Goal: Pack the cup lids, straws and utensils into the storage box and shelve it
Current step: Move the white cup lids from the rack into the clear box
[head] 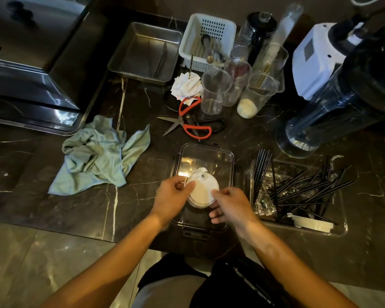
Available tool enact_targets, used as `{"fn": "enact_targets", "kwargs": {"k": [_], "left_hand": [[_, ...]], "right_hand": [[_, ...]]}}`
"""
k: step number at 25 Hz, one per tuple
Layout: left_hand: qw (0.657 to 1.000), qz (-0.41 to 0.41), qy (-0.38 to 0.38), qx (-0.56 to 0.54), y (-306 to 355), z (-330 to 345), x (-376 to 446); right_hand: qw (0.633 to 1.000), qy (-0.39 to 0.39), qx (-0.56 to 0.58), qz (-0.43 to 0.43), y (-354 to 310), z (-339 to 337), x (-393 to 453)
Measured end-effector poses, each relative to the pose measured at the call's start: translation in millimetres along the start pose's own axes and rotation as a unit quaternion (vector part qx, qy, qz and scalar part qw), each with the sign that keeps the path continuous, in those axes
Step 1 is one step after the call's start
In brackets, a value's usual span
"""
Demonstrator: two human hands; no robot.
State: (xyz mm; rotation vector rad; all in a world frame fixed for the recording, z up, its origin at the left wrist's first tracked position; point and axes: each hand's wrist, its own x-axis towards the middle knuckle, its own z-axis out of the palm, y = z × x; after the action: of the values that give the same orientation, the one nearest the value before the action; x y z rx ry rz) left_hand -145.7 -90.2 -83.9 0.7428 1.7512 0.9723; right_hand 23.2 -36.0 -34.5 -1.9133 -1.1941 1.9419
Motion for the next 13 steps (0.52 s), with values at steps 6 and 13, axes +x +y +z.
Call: {"fn": "enact_targets", "kwargs": {"k": [6, 13], "left_hand": [[0.997, -0.007, 0.009, 0.074, -10.6, -6.4, -15.3], [0.997, 0.013, 0.001, 0.070, -8.1, -3.9, -5.7]], "right_hand": [[0.998, 0.021, -0.054, 0.017, 17.1, 8.4, 0.0], [0.988, 0.098, -0.115, -0.039, 14.7, 13.3, 11.5]]}}
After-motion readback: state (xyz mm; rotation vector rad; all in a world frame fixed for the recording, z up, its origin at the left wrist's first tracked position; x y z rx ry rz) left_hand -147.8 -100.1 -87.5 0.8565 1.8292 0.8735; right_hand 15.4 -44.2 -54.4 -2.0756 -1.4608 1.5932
